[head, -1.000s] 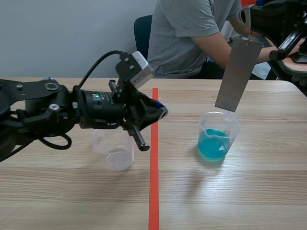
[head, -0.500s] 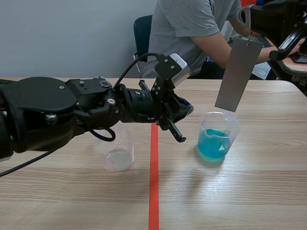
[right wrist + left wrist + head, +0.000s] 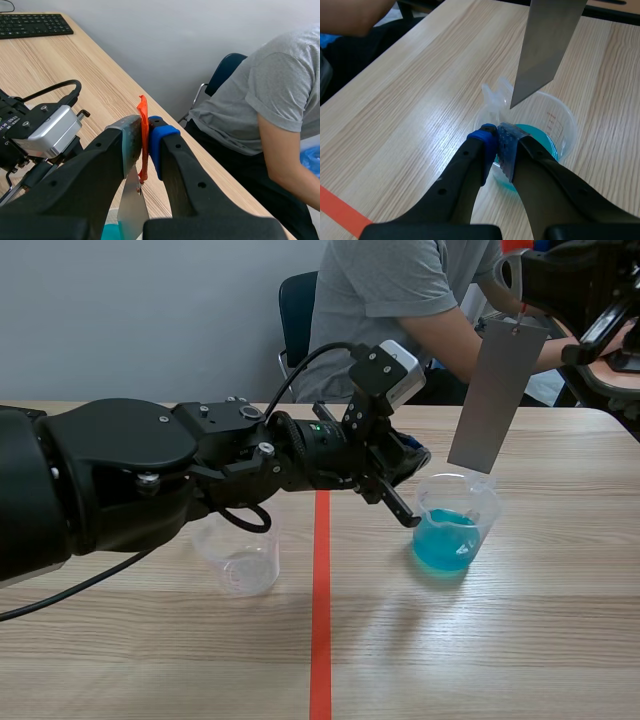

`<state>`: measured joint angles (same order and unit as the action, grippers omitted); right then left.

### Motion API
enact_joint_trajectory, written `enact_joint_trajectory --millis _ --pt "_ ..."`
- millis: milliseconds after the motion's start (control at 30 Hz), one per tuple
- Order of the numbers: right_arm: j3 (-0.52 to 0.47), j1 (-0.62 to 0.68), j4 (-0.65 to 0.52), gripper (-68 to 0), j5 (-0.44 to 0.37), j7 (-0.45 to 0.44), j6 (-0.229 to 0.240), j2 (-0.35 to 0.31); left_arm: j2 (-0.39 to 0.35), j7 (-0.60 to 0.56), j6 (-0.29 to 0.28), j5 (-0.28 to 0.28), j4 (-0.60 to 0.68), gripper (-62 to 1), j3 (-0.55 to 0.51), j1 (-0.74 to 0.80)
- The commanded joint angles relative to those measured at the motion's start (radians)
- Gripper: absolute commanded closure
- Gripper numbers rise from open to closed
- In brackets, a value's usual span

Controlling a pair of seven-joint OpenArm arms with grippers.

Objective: Do the redox reaction experiment.
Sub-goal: 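Point at the plate with the left hand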

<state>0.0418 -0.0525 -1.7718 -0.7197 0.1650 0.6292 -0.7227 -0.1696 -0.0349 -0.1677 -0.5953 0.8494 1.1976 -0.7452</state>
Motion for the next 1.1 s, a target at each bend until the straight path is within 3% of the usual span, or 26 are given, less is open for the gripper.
enact_joint_trajectory --millis 0,1067 --pt "-0.003 -0.028 -0.003 -1.3 -0.015 -0.014 -0.003 -0.003 0.006 -0.017 -0.001 -0.011 0.015 -3.2 -0.007 -0.017" --pt "-0.003 -0.028 -0.003 -1.3 -0.015 -0.014 -0.003 -0.003 0.006 0.010 -0.011 -0.011 0.015 -3.2 -0.007 -0.017"
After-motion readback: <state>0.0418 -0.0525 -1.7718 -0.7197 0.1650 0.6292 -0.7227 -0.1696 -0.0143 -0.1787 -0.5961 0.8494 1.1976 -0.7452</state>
